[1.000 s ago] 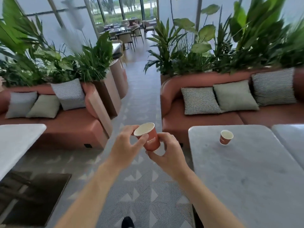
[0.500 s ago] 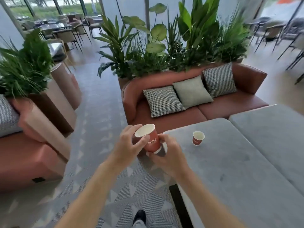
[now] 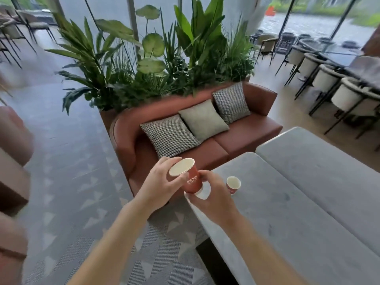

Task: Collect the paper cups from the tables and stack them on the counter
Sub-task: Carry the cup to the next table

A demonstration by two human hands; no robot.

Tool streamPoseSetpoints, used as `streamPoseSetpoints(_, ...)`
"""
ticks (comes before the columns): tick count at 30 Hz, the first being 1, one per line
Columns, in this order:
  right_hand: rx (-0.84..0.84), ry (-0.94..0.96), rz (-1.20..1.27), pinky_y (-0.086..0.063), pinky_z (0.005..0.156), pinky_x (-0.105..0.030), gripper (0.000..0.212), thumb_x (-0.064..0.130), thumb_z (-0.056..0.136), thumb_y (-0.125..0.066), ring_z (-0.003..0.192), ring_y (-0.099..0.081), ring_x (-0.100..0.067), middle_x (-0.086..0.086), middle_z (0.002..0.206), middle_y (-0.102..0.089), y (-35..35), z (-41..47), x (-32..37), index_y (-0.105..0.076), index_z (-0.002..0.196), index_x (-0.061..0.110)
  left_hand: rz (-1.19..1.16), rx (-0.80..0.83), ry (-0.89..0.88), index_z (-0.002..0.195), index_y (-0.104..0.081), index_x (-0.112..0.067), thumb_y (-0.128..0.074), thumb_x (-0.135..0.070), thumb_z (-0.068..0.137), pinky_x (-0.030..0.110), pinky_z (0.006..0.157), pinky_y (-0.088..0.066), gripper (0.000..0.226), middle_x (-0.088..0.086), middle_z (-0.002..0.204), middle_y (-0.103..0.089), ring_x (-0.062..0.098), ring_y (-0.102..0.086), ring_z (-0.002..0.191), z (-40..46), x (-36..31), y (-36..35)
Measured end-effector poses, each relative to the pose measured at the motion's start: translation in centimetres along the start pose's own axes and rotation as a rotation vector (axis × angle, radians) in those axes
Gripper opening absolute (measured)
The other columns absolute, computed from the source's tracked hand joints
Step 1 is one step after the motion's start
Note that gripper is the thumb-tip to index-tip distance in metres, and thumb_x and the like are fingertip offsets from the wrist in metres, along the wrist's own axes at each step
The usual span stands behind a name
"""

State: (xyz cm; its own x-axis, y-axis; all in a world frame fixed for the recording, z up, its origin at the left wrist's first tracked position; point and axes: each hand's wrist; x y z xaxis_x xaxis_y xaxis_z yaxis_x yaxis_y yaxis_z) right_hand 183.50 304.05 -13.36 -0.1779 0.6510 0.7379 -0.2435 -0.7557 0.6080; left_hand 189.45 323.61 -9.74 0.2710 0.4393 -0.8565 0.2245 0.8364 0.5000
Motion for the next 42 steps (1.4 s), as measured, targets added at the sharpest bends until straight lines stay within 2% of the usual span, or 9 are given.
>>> streamPoseSetpoints(6,-0.079,-0.128,-0.054,-0.053,0.094,-0.024,0.059,0.052,0.077,-0.082,0.109,-0.061,-0.005,0.020,0.118,-0.066,2.3,-0.3,-1.8,-0.061,0.128,0.029,-0.035,0.141,-0.073,0.146,-0.062,-0.017,-0.066,-0.064,0.084,0.047,0.099,-0.057,0.078,-0.013,0.125,-0.059,0.017,-0.068,0.106,3.5,-0.8,-2.8)
streamPoseSetpoints(12,-0.114,-0.249,-0.110,-0.052,0.093,-0.020,0.058,0.042,0.079,-0.086,0.107,-0.061,-0.006,0.016,0.118,-0.065,5.3,-1.0,-5.1,-0.059,0.129,0.032,-0.064,0.249,-0.097,0.143,-0.064,-0.016,-0.079,-0.047,0.085,0.046,0.098,-0.058,0.068,-0.012,0.124,-0.061,0.015,-0.069,0.108,6.7,-1.8,-7.6)
streamPoseSetpoints(15,-0.166,-0.281,-0.120,-0.051,0.097,-0.028,0.056,0.032,0.081,-0.087,0.108,-0.060,-0.007,0.013,0.119,-0.066,7.2,-1.5,-7.1,-0.062,0.130,0.025,-0.082,0.300,-0.122,0.135,-0.067,-0.027,-0.076,-0.056,0.076,0.044,0.098,-0.059,0.066,-0.014,0.121,-0.062,0.009,-0.067,0.111,7.9,-3.2,-9.6)
streamPoseSetpoints(18,-0.203,-0.305,-0.139,-0.051,0.100,-0.034,0.051,0.022,0.084,-0.085,0.111,-0.060,-0.010,0.009,0.122,-0.068,9.4,-1.3,-9.0,-0.065,0.131,0.020,-0.082,0.317,-0.137,0.124,-0.064,-0.045,-0.082,-0.049,0.078,0.044,0.096,-0.061,0.050,-0.016,0.118,-0.064,0.007,-0.066,0.111,9.9,-3.8,-11.6)
streamPoseSetpoints(20,-0.242,-0.318,-0.137,-0.050,0.102,-0.036,0.050,0.023,0.084,-0.085,0.112,-0.062,-0.013,0.005,0.124,-0.069,10.7,-1.1,-10.4,-0.067,0.130,0.016,-0.069,0.307,-0.130,0.127,-0.066,-0.039,-0.086,-0.045,0.078,0.046,0.094,-0.061,0.053,-0.014,0.119,-0.064,0.008,-0.067,0.110,11.4,-4.2,-12.8)
streamPoseSetpoints(24,-0.284,-0.347,-0.087,-0.048,0.103,-0.030,0.056,0.036,0.080,-0.081,0.111,-0.061,-0.013,0.006,0.124,-0.068,12.6,-0.9,-13.5,-0.068,0.130,0.016,-0.033,0.272,-0.124,0.131,-0.066,-0.031,-0.080,-0.061,0.069,0.045,0.092,-0.062,0.070,-0.011,0.118,-0.063,0.008,-0.068,0.107,13.8,-4.8,-15.1)
streamPoseSetpoints(28,-0.293,-0.395,-0.086,-0.048,0.104,-0.030,0.054,0.023,0.083,-0.085,0.111,-0.060,-0.012,0.003,0.124,-0.068,13.0,-1.6,-16.8,-0.066,0.133,0.015,0.075,0.278,-0.121,0.132,-0.064,-0.031,-0.092,-0.037,0.079,0.039,0.093,-0.060,0.060,-0.011,0.119,-0.062,0.008,-0.066,0.107,15.2,-3.8,-17.5)
streamPoseSetpoints(34,-0.306,-0.468,-0.078,-0.048,0.103,-0.028,0.054,0.027,0.084,-0.082,0.111,-0.057,-0.007,0.008,0.124,-0.065,13.0,-2.1,-19.2,-0.065,0.135,0.021,0.199,0.288,-0.087,0.135,-0.064,-0.021,-0.093,-0.033,0.080,0.028,0.086,-0.049,0.063,-0.008,0.116,-0.061,0.007,-0.061,0.103,17.4,-1.2,-19.8)
streamPoseSetpoints(42,-0.331,-0.607,-0.057,-0.046,0.102,-0.030,0.054,0.017,0.080,-0.084,0.111,-0.059,-0.017,0.003,0.122,-0.066,10.9,-0.2,-21.1,-0.066,0.131,0.016,0.298,0.399,0.014,0.136,-0.065,-0.016,-0.095,-0.033,0.076,0.045,0.097,-0.054,0.068,0.003,0.121,-0.062,0.024,-0.063,0.109,23.0,5.4,-21.7)
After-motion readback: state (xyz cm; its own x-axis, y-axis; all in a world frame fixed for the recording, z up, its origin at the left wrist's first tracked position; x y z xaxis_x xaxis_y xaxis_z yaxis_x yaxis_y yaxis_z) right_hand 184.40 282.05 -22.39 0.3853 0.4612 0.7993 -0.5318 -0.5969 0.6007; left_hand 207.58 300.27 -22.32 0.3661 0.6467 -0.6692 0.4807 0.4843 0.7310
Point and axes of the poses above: each hand's wrist, its own z-axis towards the middle knuckle, its own y-axis out of the back of the hand, x = y × z
